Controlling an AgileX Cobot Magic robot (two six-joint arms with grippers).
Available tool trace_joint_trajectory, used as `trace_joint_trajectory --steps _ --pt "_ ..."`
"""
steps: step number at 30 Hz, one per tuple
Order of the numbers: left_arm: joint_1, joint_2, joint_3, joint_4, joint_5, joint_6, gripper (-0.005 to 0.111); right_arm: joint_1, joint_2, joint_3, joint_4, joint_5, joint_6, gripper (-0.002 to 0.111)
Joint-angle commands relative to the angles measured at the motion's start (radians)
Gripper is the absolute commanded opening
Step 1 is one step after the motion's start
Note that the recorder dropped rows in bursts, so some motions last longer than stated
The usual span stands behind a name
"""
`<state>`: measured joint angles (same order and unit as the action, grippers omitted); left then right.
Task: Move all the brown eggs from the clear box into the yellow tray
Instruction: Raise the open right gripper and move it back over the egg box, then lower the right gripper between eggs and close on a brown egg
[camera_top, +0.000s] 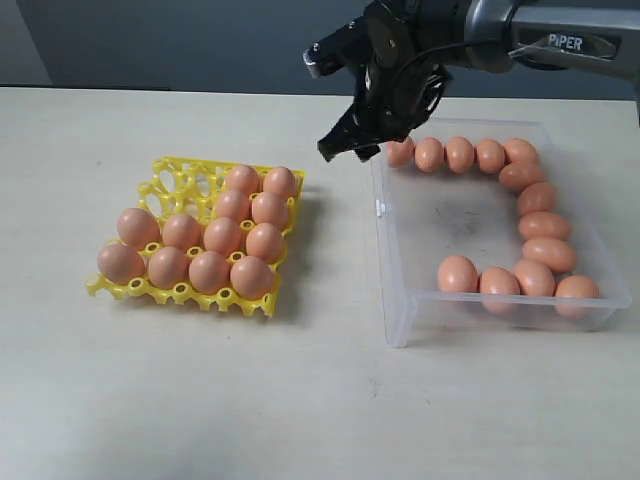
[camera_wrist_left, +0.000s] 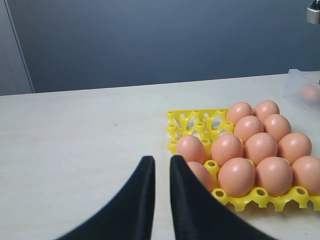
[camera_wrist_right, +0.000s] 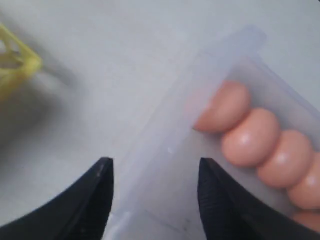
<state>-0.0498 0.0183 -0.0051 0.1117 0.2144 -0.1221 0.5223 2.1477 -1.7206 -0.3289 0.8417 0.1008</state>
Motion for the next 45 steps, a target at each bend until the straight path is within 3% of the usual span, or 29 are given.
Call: trace_joint_trajectory --steps 1,6,11,17,25,31,45 --pt "-0.002 0.006 0.005 0.002 -0.006 -0.001 0.012 -0.058 -0.021 0.001 -0.228 0.195 0.196 0.049" --pt "-0.002 0.006 0.005 0.002 -0.006 -0.001 0.012 -0.182 -0.021 0.027 -0.159 0.31 0.177 0.044" --pt "-0.002 0.006 0.005 0.002 -0.006 -0.001 0.012 -0.259 -0.021 0.087 -0.101 0.262 0.153 0.043" --pt "-0.002 0.006 0.005 0.002 -0.006 -0.001 0.012 -0.266 -0.007 0.113 -0.113 0.117 0.08 0.043" --pt "-0.002 0.006 0.005 0.002 -0.006 -0.001 0.012 -0.28 0.037 0.113 -0.115 0.129 0.107 0.043" --pt "-0.002 0.006 0.005 0.002 -0.006 -0.001 0.012 -0.324 0.055 0.113 -0.088 0.129 0.113 0.052" --pt "-0.002 0.006 0.005 0.002 -0.006 -0.001 0.012 -0.365 0.146 0.113 -0.017 0.112 0.113 0.051"
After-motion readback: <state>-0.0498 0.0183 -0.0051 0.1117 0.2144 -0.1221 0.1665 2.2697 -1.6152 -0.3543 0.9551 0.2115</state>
